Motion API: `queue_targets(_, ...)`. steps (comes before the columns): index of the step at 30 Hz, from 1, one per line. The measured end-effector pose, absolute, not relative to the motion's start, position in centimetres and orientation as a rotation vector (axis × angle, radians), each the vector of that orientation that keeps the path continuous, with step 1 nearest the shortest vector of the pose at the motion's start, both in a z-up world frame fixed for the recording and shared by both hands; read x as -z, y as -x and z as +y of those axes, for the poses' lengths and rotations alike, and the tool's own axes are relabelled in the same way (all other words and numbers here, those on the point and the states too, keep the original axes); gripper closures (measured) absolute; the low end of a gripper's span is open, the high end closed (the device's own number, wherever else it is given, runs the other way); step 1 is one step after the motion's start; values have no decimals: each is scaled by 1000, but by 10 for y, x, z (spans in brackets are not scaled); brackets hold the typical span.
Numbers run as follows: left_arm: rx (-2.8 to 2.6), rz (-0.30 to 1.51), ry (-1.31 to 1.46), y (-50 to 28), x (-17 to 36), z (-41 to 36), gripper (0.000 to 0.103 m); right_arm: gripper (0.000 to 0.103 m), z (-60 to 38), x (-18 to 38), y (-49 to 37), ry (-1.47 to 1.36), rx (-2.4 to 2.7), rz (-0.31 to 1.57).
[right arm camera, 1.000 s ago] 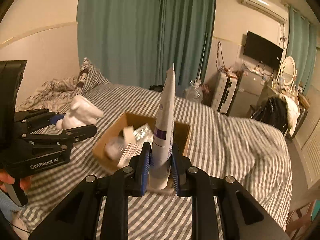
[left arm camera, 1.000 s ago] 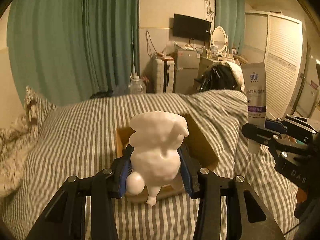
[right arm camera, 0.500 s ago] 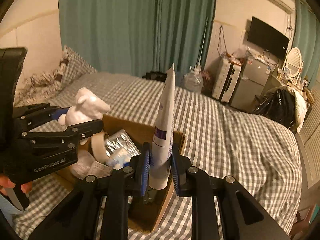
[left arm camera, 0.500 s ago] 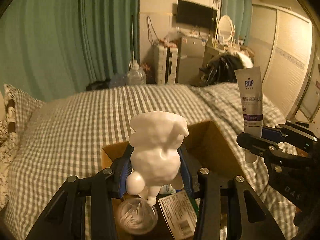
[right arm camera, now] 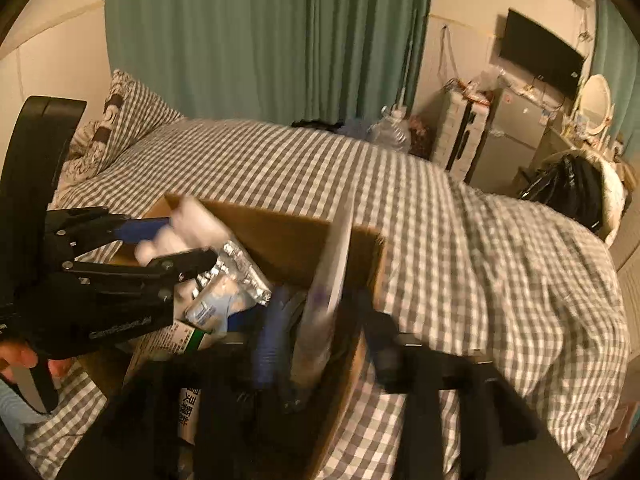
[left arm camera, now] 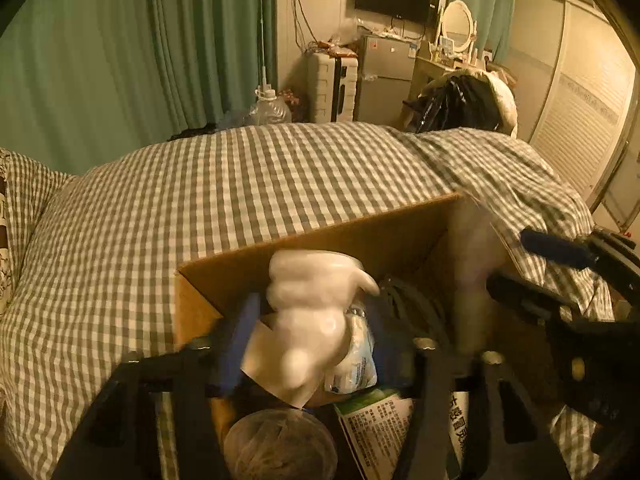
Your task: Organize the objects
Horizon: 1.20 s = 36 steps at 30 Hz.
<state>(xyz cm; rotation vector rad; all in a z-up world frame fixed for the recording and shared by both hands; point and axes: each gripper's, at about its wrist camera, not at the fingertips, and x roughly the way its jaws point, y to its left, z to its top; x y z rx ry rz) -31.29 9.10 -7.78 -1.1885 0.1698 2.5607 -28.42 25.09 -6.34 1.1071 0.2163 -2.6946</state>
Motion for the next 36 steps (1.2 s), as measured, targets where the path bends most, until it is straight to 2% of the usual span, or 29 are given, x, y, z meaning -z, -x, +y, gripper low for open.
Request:
queue_targets(1,-2576,171,1170,310,73,89,25,41,252,60,282,-1089,2709,208)
queue_targets(5,-2620,189,1112,298,46,88,24,41,257,41,273,-1056,2748,167)
queue_targets(7,-2646,195,1090,291,33,85,15,39,256,28,263,-1040,2773,171)
queue_targets(11,-2704,169,1002,270,-8,78,9,32,255,-9,236,-975,2821,188)
queue_targets(13,-2741,153,966,258,-28,74,3,30,254,-33,217,-921,2853,207)
queue_targets(19,-2814,149,768,195,-91,53,0,20,250,-102,148,-738,2942,188)
queue_targets(25,-2858,122,585,127,-133,30,0,10,249,-149,86,-579,3019,155)
queue_targets(27,-2869,99,548,111,-139,24,0,1,250,-157,66,-529,3084,144)
queue_targets(36,-2917,18,392,51,-138,9,0,0,239,-156,8,-370,3160,124)
